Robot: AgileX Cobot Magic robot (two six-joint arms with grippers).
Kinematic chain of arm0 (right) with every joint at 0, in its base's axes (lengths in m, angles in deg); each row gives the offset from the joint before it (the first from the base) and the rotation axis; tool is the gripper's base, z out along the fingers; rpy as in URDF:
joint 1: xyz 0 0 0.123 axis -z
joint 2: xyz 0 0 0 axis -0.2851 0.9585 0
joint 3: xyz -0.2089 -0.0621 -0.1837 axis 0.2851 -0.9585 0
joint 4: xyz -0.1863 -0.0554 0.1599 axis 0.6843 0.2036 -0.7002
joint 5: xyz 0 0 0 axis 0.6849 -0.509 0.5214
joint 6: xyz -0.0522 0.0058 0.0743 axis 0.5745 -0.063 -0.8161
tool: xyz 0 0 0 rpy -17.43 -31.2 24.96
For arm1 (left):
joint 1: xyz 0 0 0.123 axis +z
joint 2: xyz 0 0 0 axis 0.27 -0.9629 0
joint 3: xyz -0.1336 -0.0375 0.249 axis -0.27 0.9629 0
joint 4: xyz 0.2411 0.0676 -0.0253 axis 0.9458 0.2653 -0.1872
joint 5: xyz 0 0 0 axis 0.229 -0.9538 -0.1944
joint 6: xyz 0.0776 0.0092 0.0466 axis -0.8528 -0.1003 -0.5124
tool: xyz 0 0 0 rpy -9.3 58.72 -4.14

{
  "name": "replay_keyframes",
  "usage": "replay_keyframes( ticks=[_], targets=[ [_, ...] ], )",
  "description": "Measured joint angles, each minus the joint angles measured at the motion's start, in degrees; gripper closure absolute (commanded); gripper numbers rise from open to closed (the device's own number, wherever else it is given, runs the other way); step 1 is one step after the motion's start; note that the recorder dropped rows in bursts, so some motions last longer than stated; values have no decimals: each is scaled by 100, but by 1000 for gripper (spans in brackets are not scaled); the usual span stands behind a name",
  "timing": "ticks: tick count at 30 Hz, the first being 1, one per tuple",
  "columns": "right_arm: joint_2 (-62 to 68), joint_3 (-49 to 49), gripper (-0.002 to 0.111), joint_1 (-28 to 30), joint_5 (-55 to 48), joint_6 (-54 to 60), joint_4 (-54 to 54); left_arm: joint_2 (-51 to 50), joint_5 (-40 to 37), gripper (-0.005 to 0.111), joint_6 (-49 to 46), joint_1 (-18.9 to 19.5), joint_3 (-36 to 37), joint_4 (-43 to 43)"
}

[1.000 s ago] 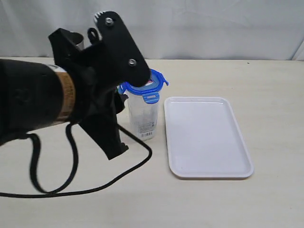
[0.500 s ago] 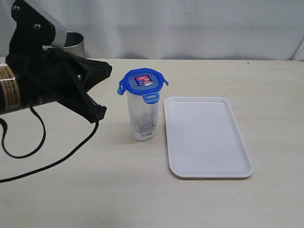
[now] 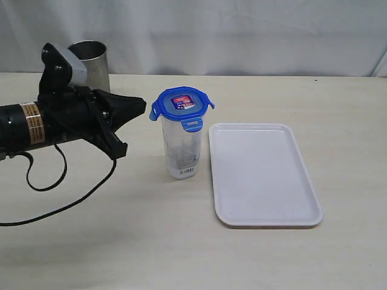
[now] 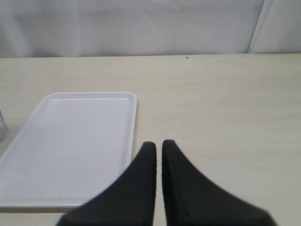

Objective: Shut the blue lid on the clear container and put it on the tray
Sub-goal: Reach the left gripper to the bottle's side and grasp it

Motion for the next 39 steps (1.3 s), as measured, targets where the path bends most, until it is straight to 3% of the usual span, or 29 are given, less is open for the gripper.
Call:
replay_keyframes(
  ticks=[3,7,9,12,13,19,30,39],
  targets=[
    [0,0,104,0,0,0,0,-480,803,107,0,652,0,734],
    [0,0,104,0,0,0,0,-1182,1090,102,-333,999,0,1402],
    [0,0,104,0,0,0,0,-1582,1471,73,-1104,1013,0,1443],
    [0,0,104,0,0,0,0,-1906,1709,16,-1769,1013,0,1166],
    [0,0,104,0,0,0,0,-1985,1815,8,-1823,1013,0,985],
    [0,0,104,0,0,0,0,-2698,2086,7,-1910,580,-272,112],
    [0,0,104,0,0,0,0,-3666,2109,7,-1745,-4,-1635,240],
    [0,0,104,0,0,0,0,-3906,2158,7,-1351,-100,-2163,562]
  ],
)
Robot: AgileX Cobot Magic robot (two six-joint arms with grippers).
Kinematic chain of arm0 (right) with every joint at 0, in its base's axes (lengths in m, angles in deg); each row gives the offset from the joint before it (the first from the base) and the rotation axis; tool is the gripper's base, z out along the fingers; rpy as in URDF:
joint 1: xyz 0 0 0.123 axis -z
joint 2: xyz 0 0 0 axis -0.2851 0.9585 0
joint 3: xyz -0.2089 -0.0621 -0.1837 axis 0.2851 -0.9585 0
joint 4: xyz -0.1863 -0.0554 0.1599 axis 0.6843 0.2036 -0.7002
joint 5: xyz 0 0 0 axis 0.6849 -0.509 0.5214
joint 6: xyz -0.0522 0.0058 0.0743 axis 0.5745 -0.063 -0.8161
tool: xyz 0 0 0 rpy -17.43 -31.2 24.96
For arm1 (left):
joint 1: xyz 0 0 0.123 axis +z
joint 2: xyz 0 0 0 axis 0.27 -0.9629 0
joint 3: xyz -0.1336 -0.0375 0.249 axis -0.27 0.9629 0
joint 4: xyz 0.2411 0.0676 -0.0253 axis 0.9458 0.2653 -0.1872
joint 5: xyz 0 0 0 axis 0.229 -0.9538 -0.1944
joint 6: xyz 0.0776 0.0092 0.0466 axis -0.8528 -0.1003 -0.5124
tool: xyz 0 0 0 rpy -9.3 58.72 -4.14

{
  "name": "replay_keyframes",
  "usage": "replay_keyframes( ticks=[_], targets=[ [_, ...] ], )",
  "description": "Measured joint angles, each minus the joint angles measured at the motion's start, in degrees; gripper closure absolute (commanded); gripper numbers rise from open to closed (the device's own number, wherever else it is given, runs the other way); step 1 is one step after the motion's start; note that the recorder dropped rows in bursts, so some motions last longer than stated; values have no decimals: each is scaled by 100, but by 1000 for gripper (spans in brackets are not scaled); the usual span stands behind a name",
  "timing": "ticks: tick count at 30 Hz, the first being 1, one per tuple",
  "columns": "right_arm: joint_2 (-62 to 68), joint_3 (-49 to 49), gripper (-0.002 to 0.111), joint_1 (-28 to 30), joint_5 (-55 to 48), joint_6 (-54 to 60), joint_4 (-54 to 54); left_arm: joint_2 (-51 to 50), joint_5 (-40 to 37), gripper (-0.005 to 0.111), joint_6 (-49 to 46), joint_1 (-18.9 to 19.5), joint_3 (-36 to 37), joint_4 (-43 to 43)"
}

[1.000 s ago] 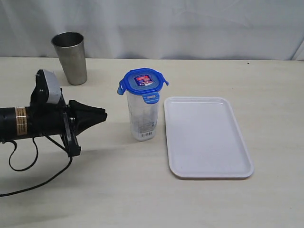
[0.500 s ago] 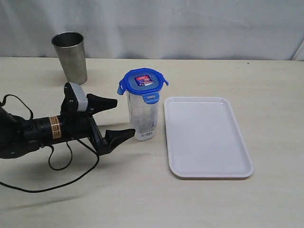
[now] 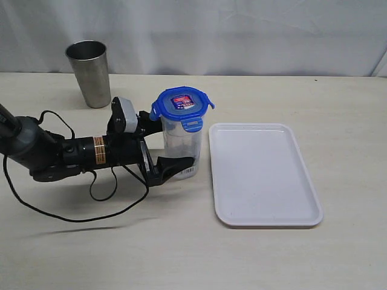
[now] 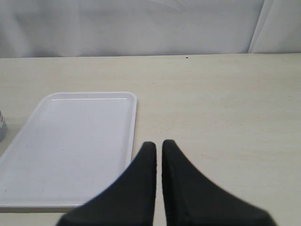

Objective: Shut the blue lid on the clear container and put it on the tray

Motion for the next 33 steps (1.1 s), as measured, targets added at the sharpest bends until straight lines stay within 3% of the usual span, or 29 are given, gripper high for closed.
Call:
replay_keyframes(
  ticks=[13,33],
  targets=[
    [0,0,104,0,0,0,0,-52,12,7,-188,-300,-41,-230],
    [0,0,104,0,0,0,0,-52,47,7,-279,-326,-41,-296]
  ],
)
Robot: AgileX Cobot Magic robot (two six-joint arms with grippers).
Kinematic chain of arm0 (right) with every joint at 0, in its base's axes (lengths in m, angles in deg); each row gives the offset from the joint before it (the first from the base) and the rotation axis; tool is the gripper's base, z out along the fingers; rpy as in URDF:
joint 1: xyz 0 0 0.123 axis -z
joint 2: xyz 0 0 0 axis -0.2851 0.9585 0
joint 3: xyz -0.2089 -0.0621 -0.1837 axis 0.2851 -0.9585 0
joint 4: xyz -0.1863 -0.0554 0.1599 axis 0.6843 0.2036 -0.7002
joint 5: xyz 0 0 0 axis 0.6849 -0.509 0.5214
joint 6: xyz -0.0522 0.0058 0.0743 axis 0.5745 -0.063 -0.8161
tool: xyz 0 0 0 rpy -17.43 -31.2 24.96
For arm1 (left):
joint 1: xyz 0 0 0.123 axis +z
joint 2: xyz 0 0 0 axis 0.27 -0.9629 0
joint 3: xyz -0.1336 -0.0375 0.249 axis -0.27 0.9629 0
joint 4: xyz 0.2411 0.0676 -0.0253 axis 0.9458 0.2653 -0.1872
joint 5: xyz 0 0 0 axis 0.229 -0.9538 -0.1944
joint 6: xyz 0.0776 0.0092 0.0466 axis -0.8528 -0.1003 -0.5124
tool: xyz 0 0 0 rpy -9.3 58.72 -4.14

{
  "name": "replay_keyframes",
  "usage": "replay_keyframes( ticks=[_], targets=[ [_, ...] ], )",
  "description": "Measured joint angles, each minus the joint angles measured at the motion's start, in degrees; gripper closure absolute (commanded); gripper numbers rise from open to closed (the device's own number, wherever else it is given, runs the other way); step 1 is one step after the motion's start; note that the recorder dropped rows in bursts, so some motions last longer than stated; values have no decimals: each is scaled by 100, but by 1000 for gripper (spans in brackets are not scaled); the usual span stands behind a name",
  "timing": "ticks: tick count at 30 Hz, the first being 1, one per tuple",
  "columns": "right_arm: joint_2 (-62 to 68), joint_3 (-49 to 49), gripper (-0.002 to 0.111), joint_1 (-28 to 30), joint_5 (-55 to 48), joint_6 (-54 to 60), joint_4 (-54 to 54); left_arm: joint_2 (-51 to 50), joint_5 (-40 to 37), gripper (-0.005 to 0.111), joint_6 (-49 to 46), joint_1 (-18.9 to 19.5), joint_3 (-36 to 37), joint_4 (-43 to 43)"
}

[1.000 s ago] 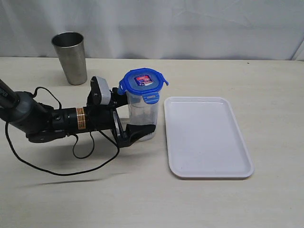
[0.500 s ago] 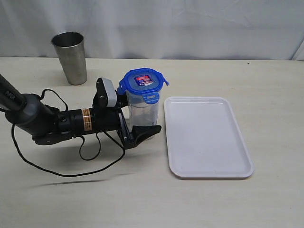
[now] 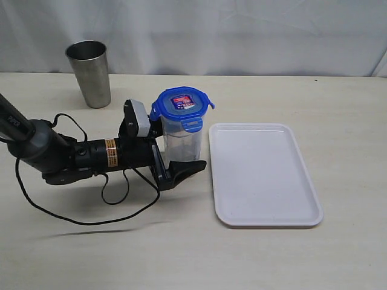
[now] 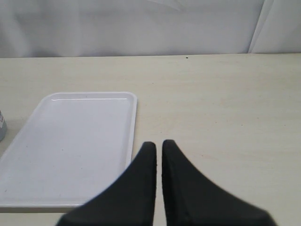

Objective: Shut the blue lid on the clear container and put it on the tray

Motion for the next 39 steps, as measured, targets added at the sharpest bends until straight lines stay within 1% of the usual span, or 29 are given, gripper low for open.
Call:
replay_keyframes(
  ticks=[39],
  targets=[
    [0,0,104,0,0,0,0,0,0,7,0,-13,0,-103]
  ],
)
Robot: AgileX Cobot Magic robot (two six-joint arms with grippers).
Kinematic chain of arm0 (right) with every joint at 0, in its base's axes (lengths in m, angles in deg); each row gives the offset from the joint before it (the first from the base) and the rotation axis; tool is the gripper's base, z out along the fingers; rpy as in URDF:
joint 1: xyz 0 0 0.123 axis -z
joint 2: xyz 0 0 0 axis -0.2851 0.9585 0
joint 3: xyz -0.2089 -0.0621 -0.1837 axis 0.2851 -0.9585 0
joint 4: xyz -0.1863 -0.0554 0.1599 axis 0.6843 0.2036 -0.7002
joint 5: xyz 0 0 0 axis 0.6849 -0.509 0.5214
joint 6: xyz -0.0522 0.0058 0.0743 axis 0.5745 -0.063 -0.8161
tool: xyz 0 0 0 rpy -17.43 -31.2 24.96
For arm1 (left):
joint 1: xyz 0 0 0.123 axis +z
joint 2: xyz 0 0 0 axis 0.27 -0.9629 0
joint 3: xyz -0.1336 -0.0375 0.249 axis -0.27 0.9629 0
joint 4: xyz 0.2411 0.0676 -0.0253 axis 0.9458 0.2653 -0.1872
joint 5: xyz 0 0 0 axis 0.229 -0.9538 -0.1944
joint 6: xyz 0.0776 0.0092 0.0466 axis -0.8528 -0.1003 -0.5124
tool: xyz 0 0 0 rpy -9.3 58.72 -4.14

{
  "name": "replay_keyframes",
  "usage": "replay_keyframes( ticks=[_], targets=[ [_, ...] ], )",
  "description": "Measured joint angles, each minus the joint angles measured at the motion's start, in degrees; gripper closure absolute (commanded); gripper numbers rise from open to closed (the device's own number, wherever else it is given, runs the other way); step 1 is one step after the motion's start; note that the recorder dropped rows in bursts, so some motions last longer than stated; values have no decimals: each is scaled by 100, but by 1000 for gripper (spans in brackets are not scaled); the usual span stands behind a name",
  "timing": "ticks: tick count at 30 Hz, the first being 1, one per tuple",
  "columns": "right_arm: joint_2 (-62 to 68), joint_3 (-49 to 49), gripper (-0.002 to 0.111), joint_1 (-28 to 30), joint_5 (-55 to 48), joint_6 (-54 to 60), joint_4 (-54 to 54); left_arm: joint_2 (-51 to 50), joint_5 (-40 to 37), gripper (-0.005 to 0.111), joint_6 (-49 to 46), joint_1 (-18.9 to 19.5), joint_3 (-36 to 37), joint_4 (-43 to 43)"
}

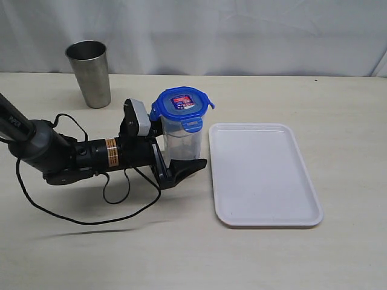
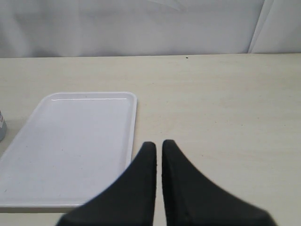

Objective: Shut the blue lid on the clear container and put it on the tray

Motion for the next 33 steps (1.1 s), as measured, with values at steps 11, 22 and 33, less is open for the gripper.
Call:
replay_keyframes(
  ticks=[11,22,33],
  targets=[
    [0,0,104,0,0,0,0,0,11,22,0,0,0,-33],
    [0,0,104,0,0,0,0,0,31,57,0,0,0,-106],
    [0,0,104,0,0,0,0,0,31,79,23,0,0,-76]
  ],
)
